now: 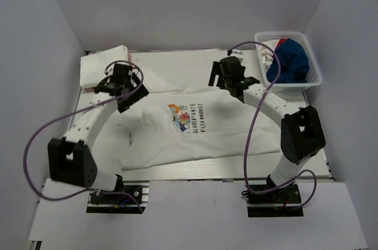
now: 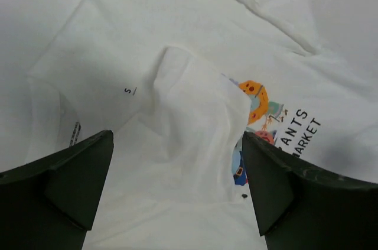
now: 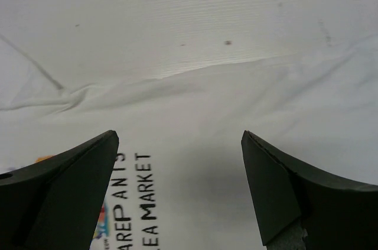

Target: Fold and stack the t-shirts

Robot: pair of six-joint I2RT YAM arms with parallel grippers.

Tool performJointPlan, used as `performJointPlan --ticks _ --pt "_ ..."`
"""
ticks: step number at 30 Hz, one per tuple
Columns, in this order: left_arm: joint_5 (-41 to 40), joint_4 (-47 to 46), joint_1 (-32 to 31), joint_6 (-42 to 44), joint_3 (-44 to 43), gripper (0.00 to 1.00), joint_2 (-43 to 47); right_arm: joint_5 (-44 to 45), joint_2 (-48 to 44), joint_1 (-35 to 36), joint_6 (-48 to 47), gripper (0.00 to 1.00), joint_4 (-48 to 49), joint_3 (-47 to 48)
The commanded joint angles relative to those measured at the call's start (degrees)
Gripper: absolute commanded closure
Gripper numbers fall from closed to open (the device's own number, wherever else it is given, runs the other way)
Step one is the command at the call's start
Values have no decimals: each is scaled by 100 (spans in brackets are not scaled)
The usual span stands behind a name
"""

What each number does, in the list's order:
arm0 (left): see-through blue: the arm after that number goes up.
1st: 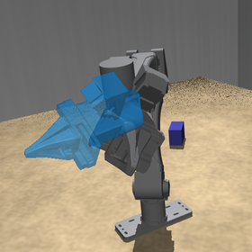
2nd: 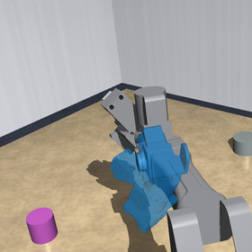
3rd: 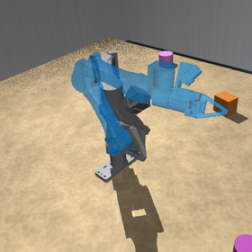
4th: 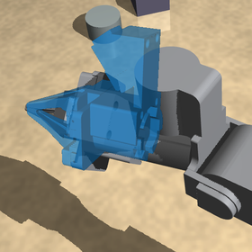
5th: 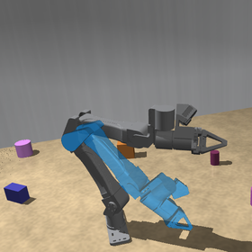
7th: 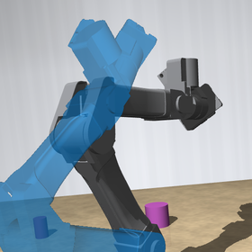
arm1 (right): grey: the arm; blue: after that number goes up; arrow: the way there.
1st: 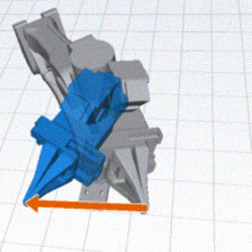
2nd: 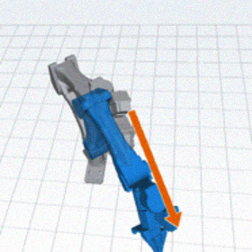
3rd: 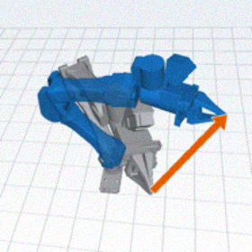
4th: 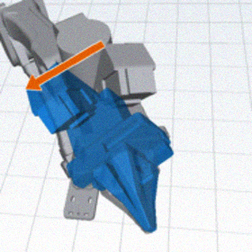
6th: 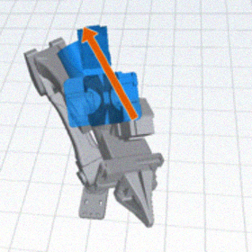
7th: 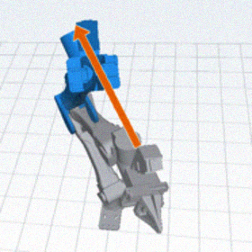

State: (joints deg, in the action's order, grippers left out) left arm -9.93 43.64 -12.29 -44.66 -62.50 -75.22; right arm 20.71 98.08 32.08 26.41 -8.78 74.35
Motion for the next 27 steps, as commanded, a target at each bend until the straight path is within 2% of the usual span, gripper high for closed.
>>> performJointPlan --ticks 1,2,5,8,9,10,12,13,15,19,21,27 --pt "-280 -120 69 441 -1319 1 -1105 469 -272 -358 92 10 -265 -192" --pt "-333 -40 69 441 -1709 1 -1814 434 -307 -429 57 10 -291 -184" --pt "-378 -224 69 713 -2853 1 -2688 259 -229 -685 -31 10 -449 -105" --pt "-578 -199 69 985 -4065 1 -4109 30 -132 -965 -154 10 -555 -26" --pt "-693 -111 69 1047 -4738 1 -4402 -14 -97 -992 -189 10 -590 -8" --pt "-1016 -58 69 1108 -5050 1 -4692 -110 -35 -1045 -207 10 -608 44" --pt "-1134 127 69 1231 -5978 1 -5246 -198 -8 -1124 -277 10 -634 80" --pt "-1247 127 69 1432 -6211 1 -5692 -286 70 -1194 -295 10 -634 115" --pt "-1300 -82 122 1626 -6633 1 -6003 -331 114 -1265 -338 10 -660 159" --pt "-958 -776 263 1847 -6416 1 -6075 -357 202 -1475 -409 10 -775 256" --pt "-958 -1241 368 1979 -5961 1 -5856 -366 264 -1511 -383 10 -800 256" --pt "-528 -1419 535 1979 -5686 1 -5916 -603 317 -1678 -356 10 -819 238"
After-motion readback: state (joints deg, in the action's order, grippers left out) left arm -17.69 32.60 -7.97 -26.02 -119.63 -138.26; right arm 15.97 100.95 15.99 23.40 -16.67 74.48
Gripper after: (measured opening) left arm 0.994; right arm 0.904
